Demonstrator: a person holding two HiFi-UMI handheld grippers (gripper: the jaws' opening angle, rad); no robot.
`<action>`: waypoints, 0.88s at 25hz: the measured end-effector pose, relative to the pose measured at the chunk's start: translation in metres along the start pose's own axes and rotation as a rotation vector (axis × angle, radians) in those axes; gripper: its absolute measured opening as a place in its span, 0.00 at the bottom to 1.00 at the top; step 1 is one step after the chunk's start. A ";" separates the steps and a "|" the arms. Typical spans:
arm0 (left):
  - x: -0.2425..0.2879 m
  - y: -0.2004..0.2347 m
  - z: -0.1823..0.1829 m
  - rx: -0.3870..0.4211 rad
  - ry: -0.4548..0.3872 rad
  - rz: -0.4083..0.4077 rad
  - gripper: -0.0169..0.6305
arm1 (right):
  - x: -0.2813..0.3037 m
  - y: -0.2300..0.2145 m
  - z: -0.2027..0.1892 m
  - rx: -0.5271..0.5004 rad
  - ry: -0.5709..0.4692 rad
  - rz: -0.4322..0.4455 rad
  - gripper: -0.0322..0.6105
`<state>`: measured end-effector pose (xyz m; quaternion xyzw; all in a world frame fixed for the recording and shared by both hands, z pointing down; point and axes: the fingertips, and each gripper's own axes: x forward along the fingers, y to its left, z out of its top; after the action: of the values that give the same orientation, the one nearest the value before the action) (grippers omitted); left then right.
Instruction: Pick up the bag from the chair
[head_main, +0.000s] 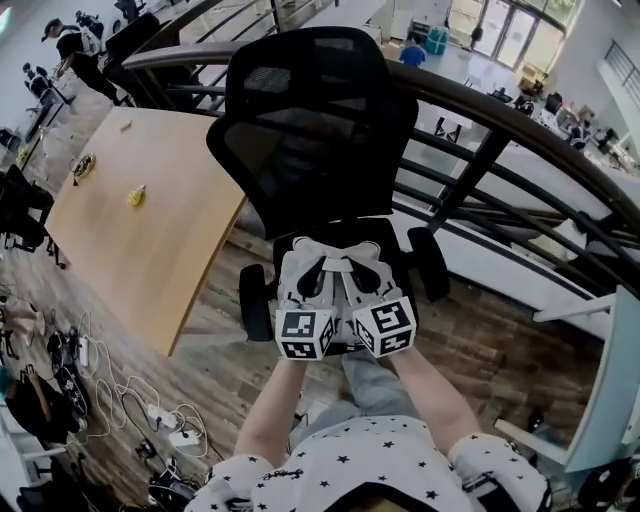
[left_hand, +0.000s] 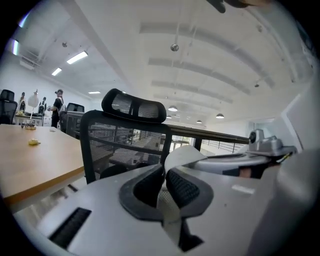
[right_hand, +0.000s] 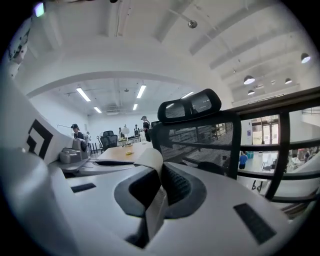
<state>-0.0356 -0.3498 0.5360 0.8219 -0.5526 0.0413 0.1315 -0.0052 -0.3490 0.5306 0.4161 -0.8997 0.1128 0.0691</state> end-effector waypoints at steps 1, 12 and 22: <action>-0.012 -0.005 -0.001 0.000 -0.006 -0.001 0.08 | -0.010 0.009 -0.002 -0.002 -0.002 -0.002 0.05; -0.141 -0.077 -0.013 0.013 -0.098 -0.013 0.07 | -0.132 0.085 -0.016 -0.014 -0.040 -0.050 0.05; -0.249 -0.130 0.002 -0.003 -0.184 0.021 0.06 | -0.228 0.156 -0.001 -0.029 -0.117 -0.037 0.05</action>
<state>-0.0124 -0.0805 0.4585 0.8161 -0.5712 -0.0338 0.0811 0.0227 -0.0832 0.4586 0.4375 -0.8958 0.0741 0.0245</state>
